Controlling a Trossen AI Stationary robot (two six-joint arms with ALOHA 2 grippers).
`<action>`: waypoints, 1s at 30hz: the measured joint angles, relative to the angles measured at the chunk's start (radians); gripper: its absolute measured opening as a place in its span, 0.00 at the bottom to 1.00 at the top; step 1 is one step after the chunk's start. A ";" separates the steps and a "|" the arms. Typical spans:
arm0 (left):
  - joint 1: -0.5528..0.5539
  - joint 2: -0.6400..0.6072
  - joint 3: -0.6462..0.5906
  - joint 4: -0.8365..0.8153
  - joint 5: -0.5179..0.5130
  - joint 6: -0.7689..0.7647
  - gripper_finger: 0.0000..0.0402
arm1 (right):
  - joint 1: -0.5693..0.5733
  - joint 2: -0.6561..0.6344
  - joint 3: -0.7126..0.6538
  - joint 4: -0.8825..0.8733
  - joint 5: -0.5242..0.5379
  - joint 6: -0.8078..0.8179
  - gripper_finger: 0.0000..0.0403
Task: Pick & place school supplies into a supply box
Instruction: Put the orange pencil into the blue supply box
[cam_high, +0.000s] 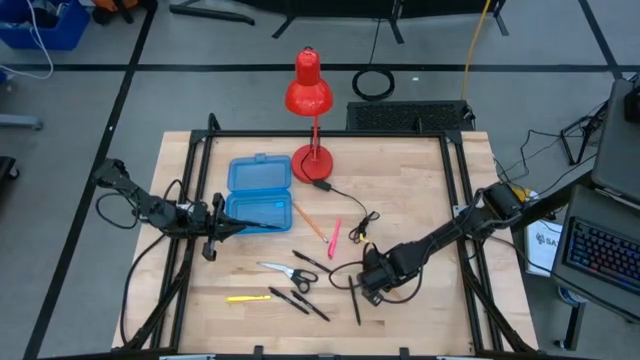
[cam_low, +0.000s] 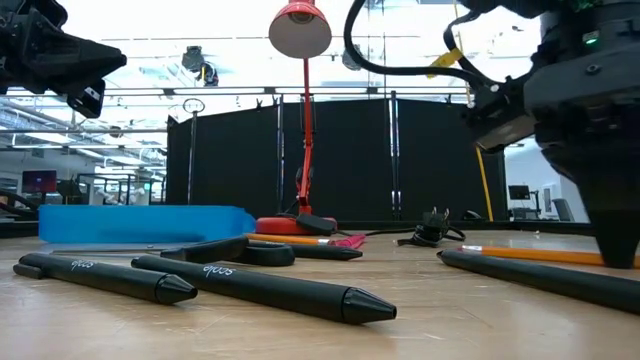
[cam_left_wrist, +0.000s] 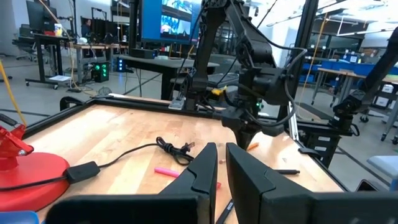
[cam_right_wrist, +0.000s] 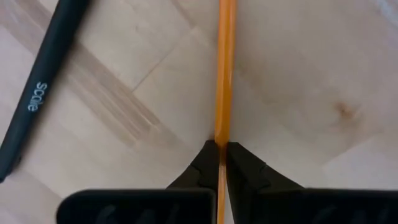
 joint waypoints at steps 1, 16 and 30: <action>0.000 0.000 0.000 0.000 0.000 0.000 0.09 | -0.003 0.000 0.000 -0.001 -0.001 -0.010 0.00; 0.000 0.000 0.000 0.000 0.000 0.000 0.09 | -0.018 -0.019 0.000 -0.003 -0.008 -0.040 0.00; 0.000 0.000 0.000 0.003 0.000 0.001 0.09 | -0.088 -0.109 0.002 0.026 0.116 -0.151 0.00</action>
